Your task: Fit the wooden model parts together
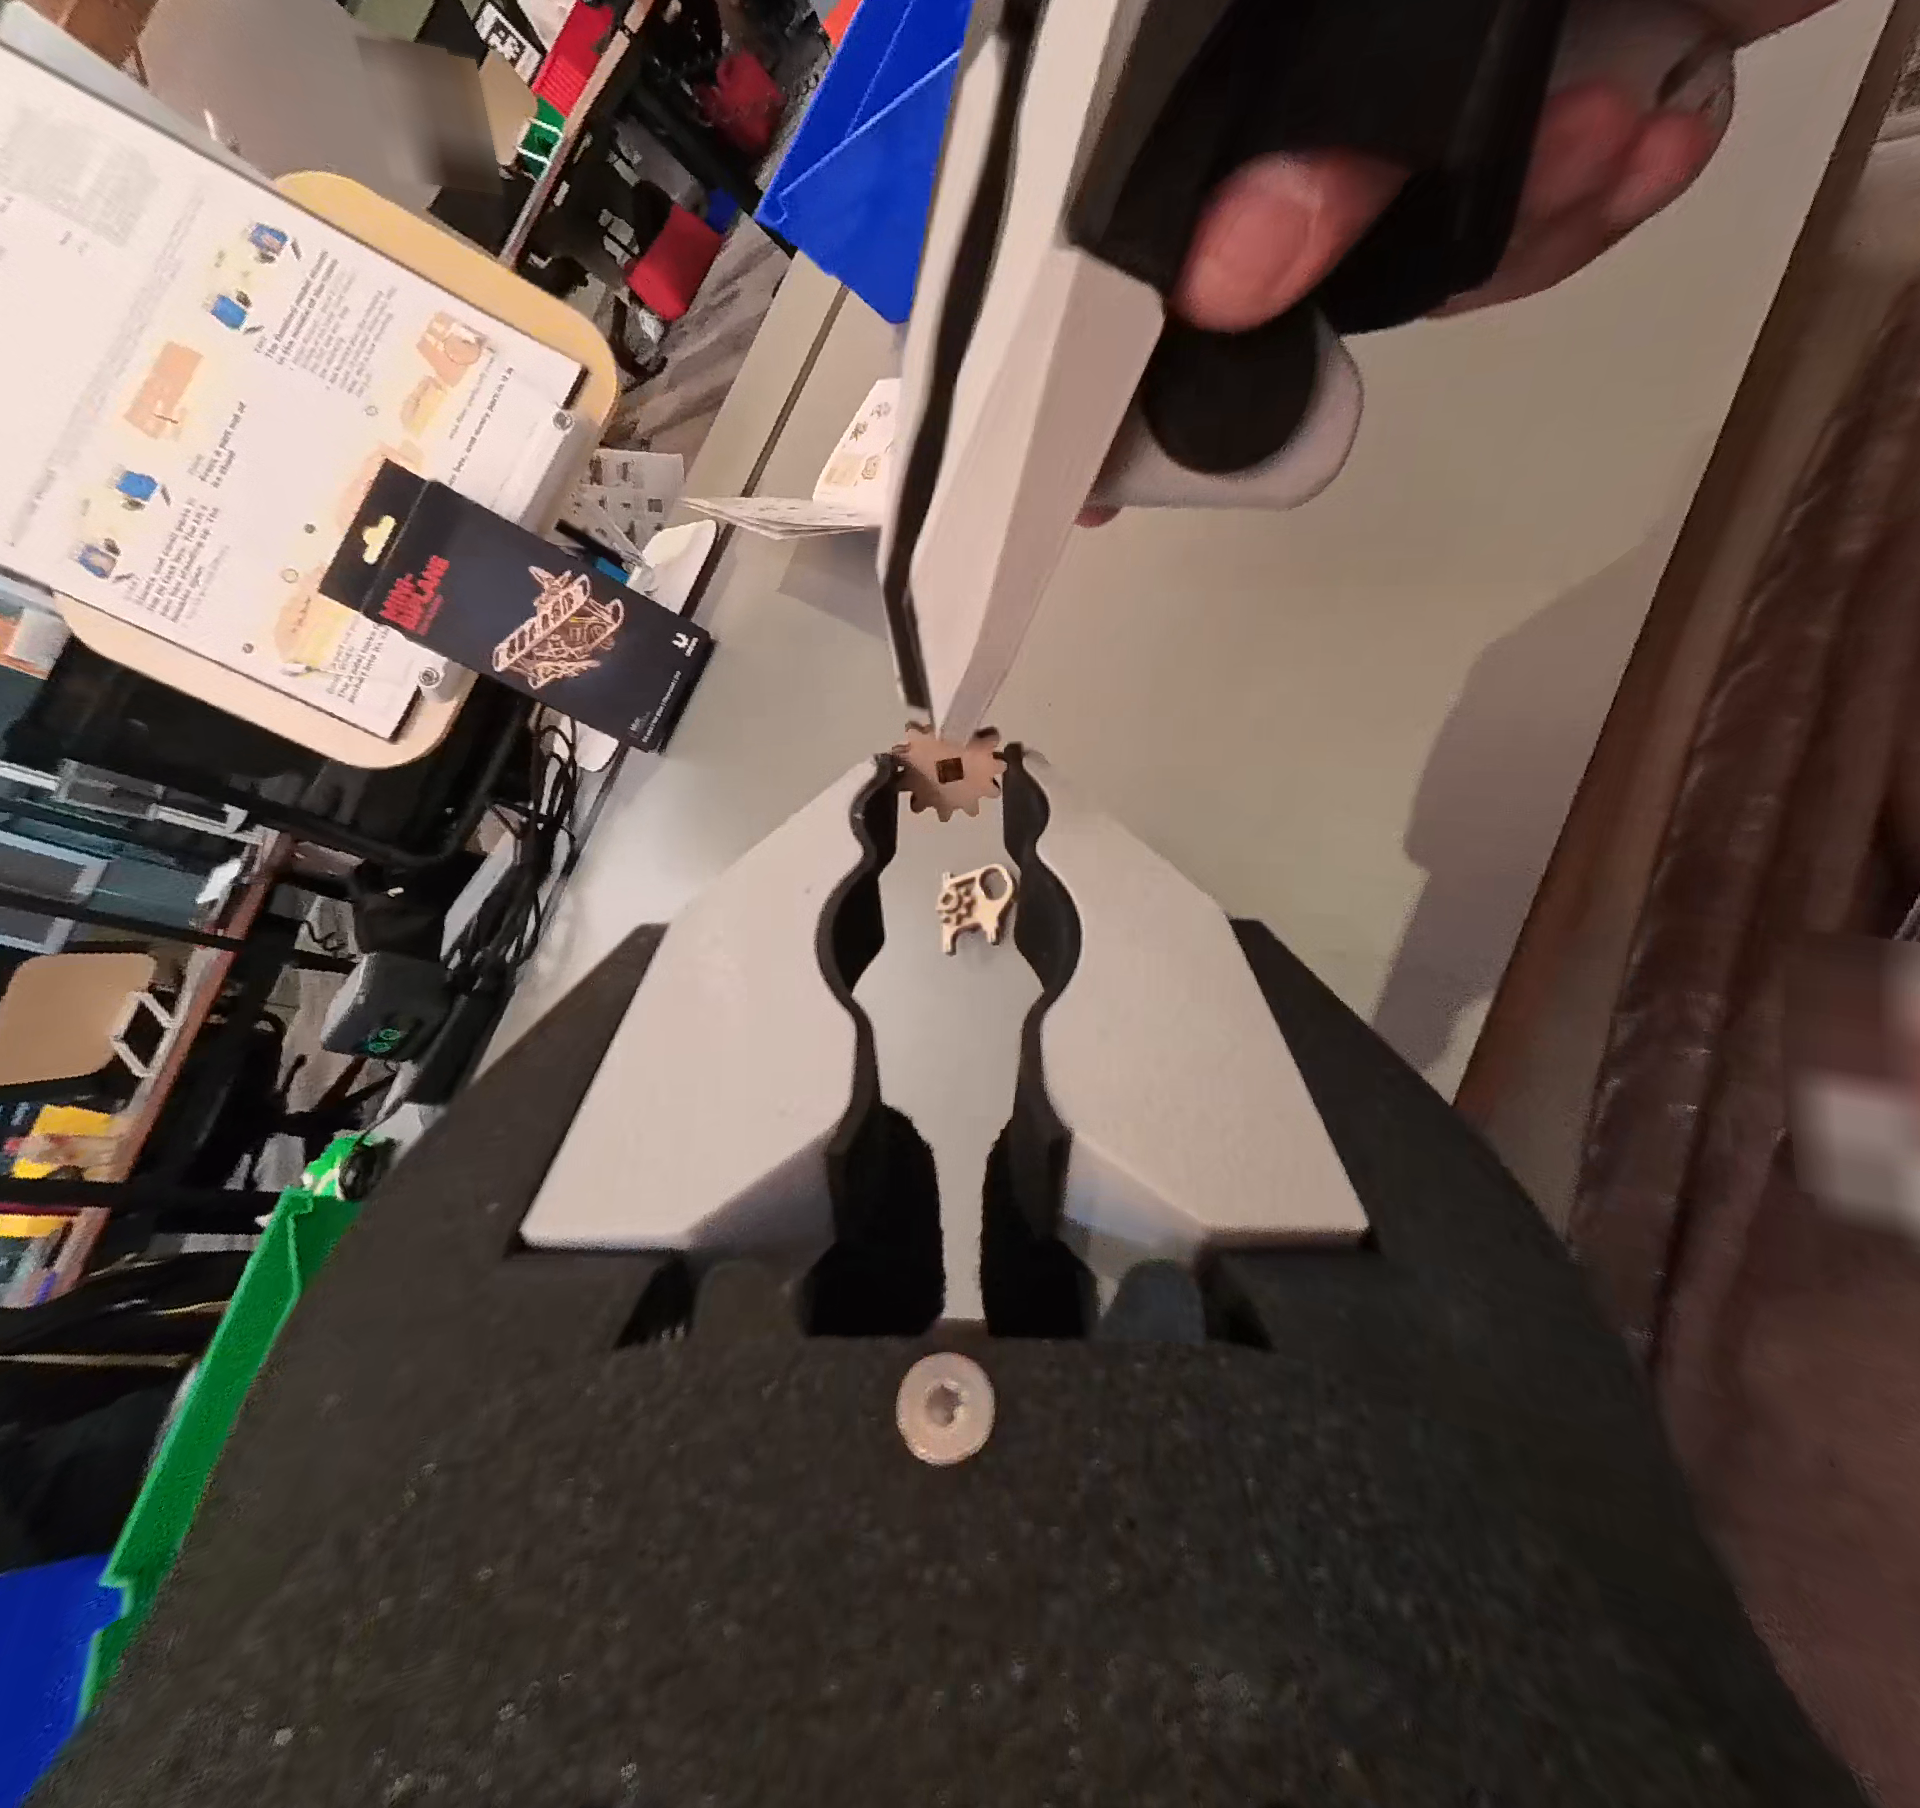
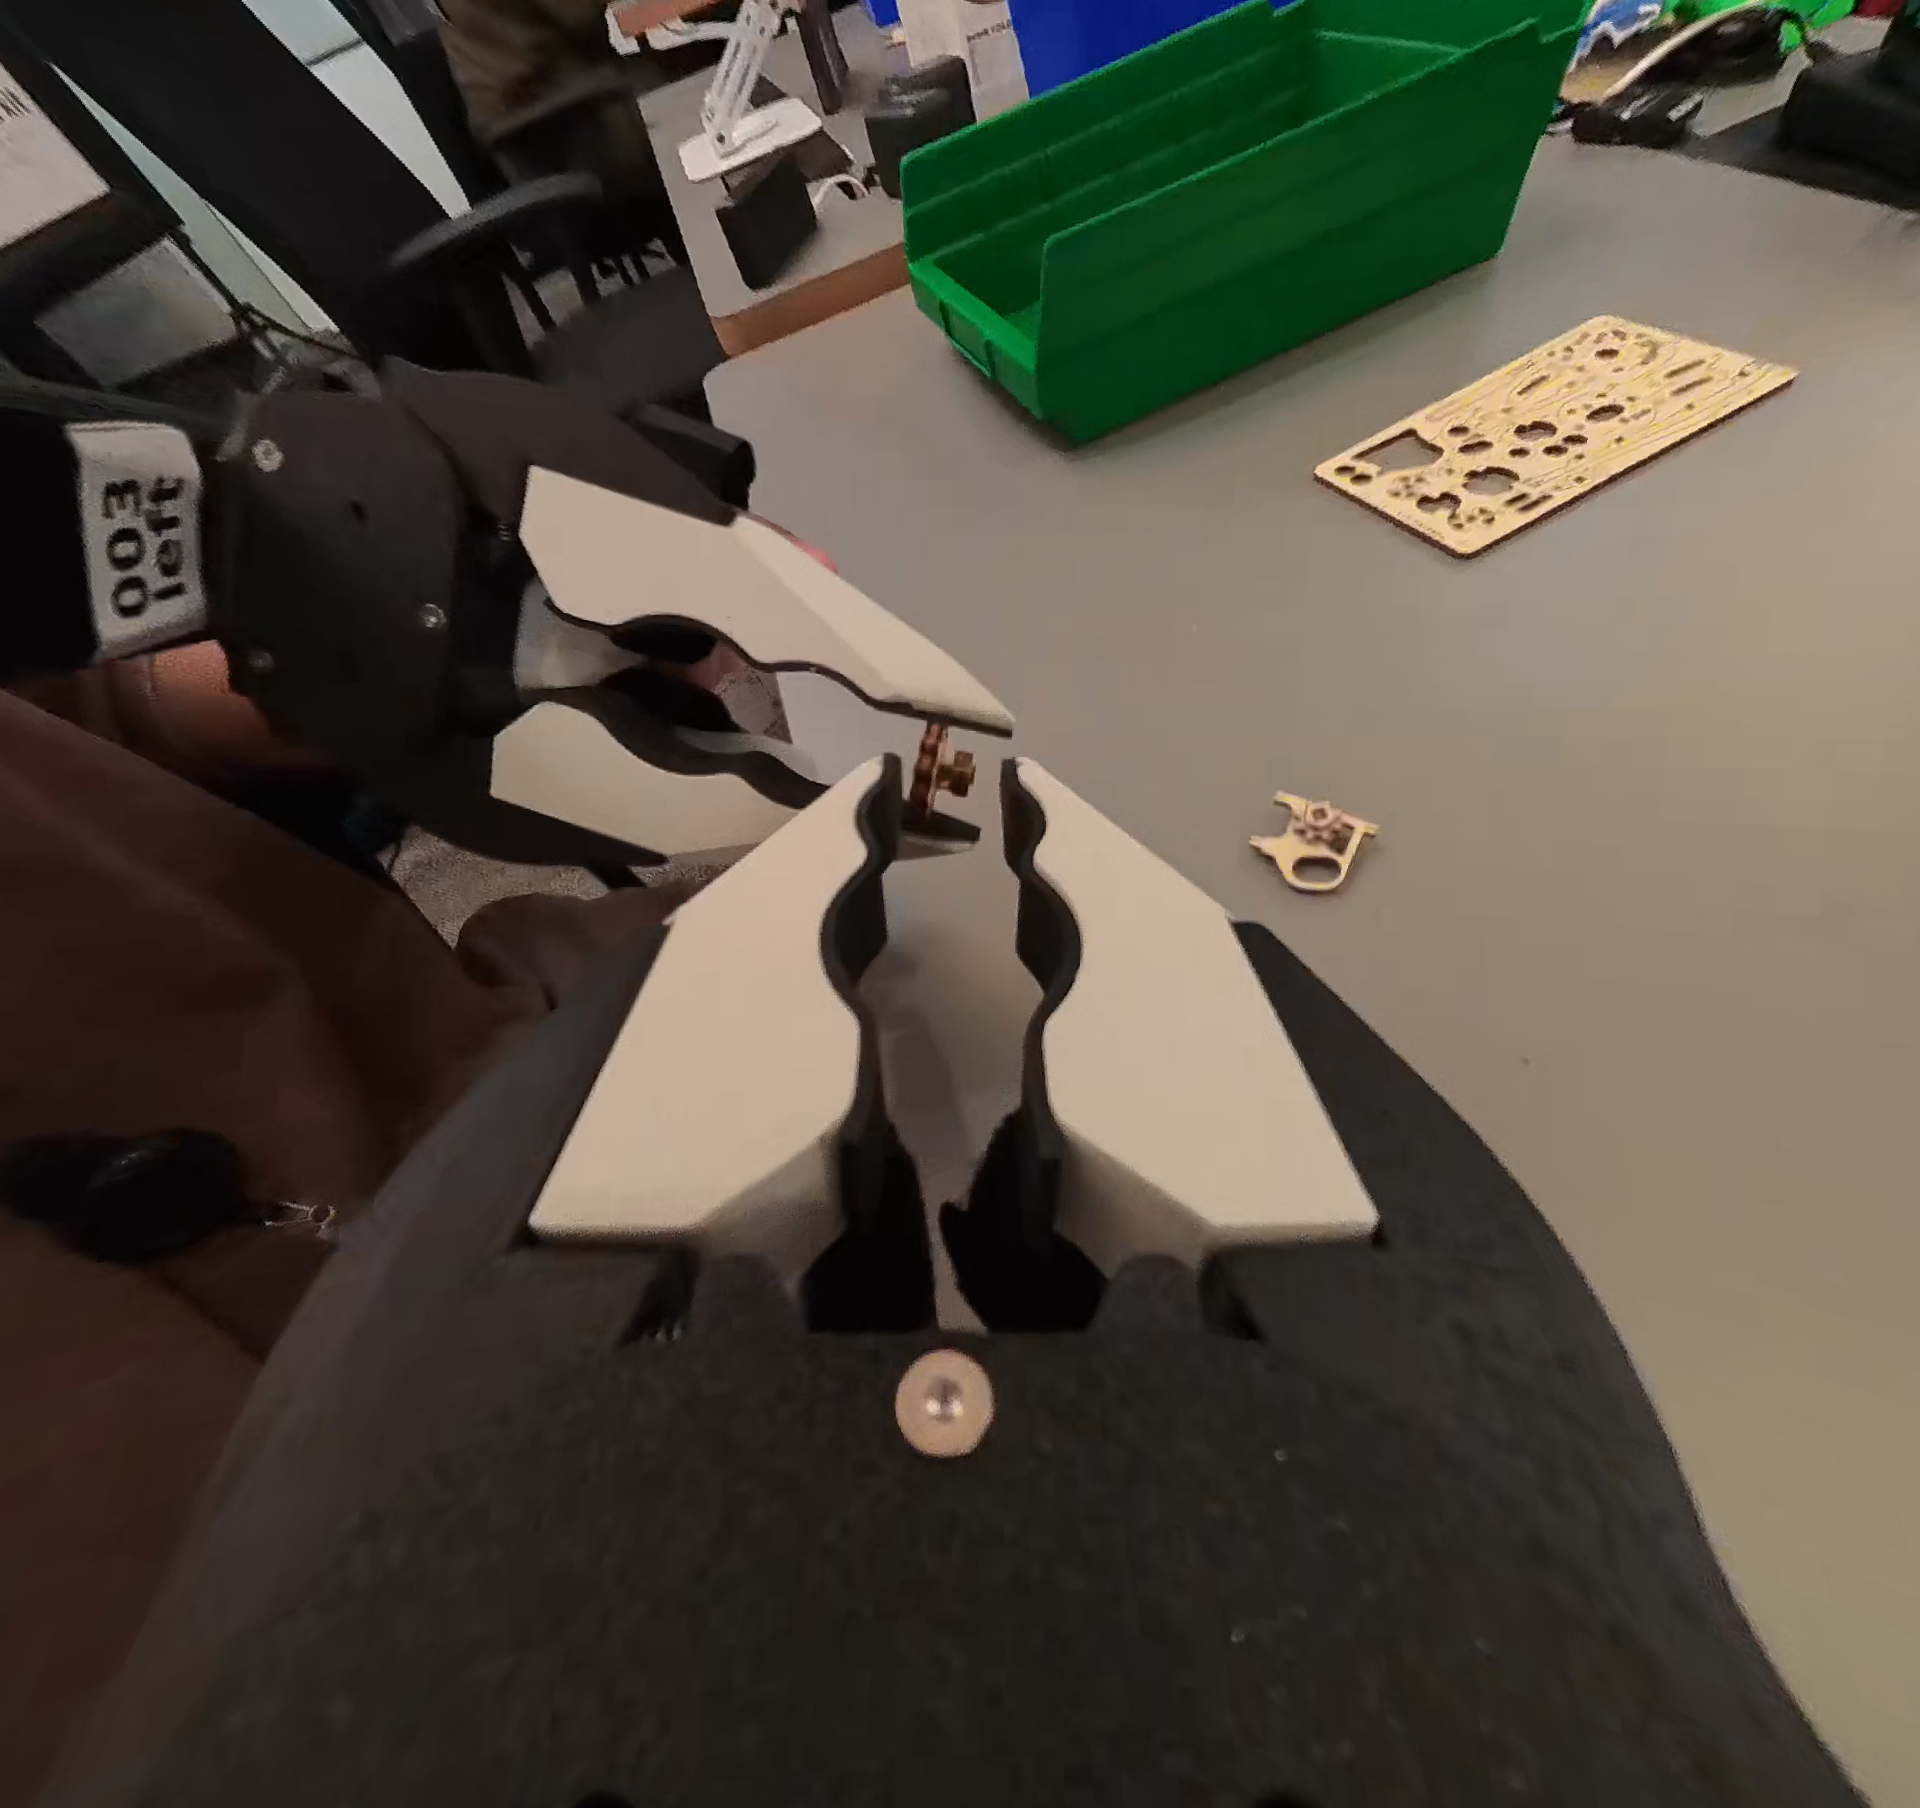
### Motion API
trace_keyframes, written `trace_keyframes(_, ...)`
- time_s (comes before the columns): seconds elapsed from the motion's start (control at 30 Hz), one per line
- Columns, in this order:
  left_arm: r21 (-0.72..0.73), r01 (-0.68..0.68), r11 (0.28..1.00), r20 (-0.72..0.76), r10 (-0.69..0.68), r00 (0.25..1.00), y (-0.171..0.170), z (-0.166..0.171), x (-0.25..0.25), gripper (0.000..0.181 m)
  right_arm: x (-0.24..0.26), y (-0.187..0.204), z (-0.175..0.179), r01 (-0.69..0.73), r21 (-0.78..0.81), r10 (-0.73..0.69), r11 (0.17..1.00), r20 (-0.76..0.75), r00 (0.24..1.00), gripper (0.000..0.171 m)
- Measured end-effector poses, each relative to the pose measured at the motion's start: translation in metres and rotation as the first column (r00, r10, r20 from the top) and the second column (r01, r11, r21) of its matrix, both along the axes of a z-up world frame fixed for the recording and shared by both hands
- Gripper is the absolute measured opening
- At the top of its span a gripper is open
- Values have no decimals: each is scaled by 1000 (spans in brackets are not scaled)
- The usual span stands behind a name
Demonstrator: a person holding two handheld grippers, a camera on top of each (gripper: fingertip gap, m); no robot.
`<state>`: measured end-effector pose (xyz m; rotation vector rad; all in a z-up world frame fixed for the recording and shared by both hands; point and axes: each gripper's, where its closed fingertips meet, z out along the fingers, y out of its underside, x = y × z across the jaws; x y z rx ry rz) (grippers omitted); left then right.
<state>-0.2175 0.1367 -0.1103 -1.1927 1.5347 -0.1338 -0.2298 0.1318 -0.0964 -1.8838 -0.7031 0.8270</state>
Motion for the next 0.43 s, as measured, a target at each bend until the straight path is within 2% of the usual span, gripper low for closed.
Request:
trace_keyframes(0.13,35,6,999,-13,-5,1000,-2,0,1,18,-3,-3,-6,-32,-29,32,999,-5,999,12)
trace_keyframes(0.43,67,27,997,12,-28,1000,-5,5,2,18,-2,-7,0,-68,24,69,997,-11,998,13)
